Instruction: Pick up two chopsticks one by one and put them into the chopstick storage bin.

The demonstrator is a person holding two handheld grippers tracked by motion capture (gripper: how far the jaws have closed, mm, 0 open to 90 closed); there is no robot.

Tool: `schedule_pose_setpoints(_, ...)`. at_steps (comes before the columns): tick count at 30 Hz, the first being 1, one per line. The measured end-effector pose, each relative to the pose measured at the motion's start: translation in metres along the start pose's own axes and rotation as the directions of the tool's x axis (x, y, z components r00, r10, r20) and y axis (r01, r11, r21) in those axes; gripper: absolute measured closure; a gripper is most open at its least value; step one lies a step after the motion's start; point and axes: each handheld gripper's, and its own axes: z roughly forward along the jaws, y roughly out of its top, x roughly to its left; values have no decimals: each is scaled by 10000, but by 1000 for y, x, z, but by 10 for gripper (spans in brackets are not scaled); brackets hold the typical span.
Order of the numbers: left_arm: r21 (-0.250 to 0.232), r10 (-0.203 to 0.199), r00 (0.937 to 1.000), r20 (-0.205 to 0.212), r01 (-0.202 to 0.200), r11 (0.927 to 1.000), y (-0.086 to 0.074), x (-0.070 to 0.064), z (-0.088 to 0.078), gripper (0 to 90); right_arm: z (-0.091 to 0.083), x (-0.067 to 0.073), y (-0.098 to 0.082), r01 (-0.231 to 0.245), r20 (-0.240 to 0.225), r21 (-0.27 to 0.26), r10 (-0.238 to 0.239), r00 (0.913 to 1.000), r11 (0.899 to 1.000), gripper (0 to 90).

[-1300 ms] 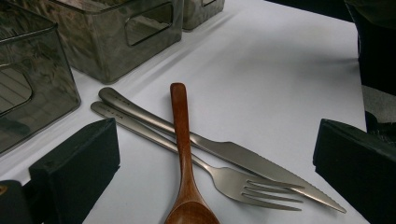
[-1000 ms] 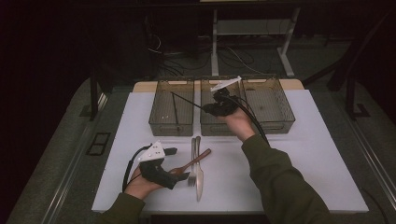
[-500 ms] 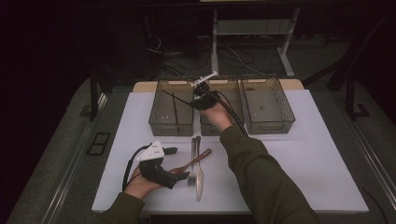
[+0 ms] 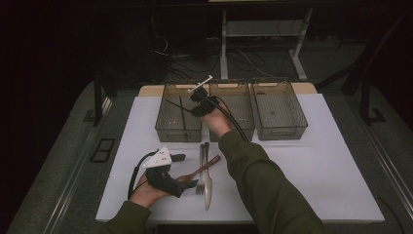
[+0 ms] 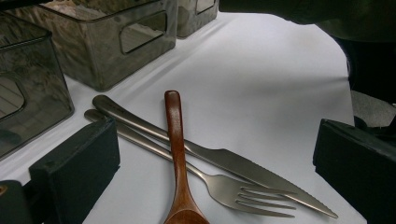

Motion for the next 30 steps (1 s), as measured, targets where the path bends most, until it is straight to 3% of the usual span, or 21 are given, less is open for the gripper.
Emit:
schedule_pose_setpoints(3, 1, -1, 10000, -8, 1, 10000, 0, 0, 0, 0, 0, 0, 0, 63, -49, -28, -63, 10000, 10000, 835)
schedule_pose_setpoints(10, 8, 8, 10000, -16, -8, 10000, 0, 0, 0, 0, -7, -2, 1, -40, -206, -408, 31, 9998, 9992, 703)
schedule_pose_setpoints(14, 45, 22, 10000, -32, -22, 10000, 0, 0, 0, 0, -17, -4, 1, -150, -787, -745, 91, 9969, 9971, 583)
schedule_pose_setpoints(19, 99, 98, 9999, -75, -97, 9999, 0, 0, 0, 0, -34, -6, -5, 29, -1138, -1247, -172, 9934, 9922, 457)
schedule_pose_setpoints(27, 186, 87, 9999, -108, -85, 9998, -1, 0, 0, 0, -66, -13, -28, 372, -1682, -1779, -677, 9834, 9833, 372)
schedule_pose_setpoints(30, 163, 28, 9999, -114, -26, 9999, -2, 0, 0, 0, -75, -16, -40, 267, -1802, -1961, -628, 9816, 9802, 343)
